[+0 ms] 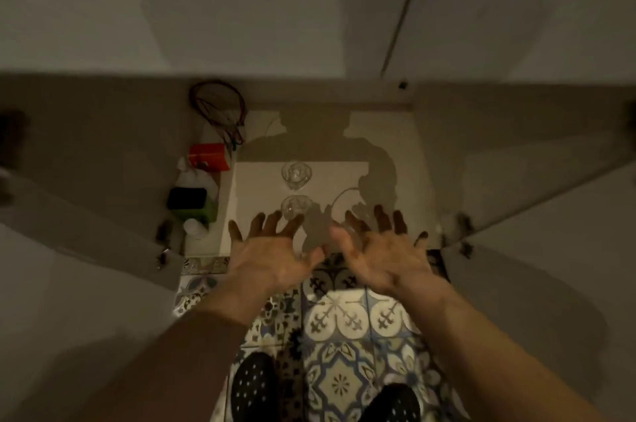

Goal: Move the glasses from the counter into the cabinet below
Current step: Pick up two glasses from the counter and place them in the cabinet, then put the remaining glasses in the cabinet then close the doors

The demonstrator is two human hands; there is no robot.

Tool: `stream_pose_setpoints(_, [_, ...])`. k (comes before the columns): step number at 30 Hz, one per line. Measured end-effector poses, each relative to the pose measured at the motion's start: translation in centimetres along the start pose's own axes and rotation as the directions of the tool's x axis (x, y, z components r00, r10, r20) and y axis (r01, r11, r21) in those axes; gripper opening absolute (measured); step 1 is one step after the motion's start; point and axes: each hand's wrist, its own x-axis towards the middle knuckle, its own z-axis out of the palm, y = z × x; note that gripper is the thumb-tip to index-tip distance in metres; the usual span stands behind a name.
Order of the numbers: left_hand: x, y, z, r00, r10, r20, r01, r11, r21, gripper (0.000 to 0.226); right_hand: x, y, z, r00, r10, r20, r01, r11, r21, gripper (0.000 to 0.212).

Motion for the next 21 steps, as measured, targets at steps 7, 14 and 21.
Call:
stream_pose_setpoints(7, [-17.2, 4.0, -9.5, 0.999, -0.024, 0.038, 0.026, 0.999, -0.046, 0.103, -16.6, 1.1, -8.3, 1.0, -0.025, 0.001, 0.025, 0.999, 0.032, 0.087])
stream_pose_setpoints(14, [-34.6, 8.8, -18.7, 0.998, -0.04, -0.047, 0.035, 0.994, -0.101, 0.107, -35.0, 3.0, -17.1, 0.993, -0.102, -0.059, 0.103, 0.995, 0.012, 0.1])
stream_pose_setpoints(21, [-44.5, 11.9, -32.4, 0.945, 0.002, -0.326, -0.047, 0.99, -0.132, 0.098, -45.3, 3.2, -27.5, 0.956, -0.155, -0.25, 0.177, 0.982, 0.068, 0.102])
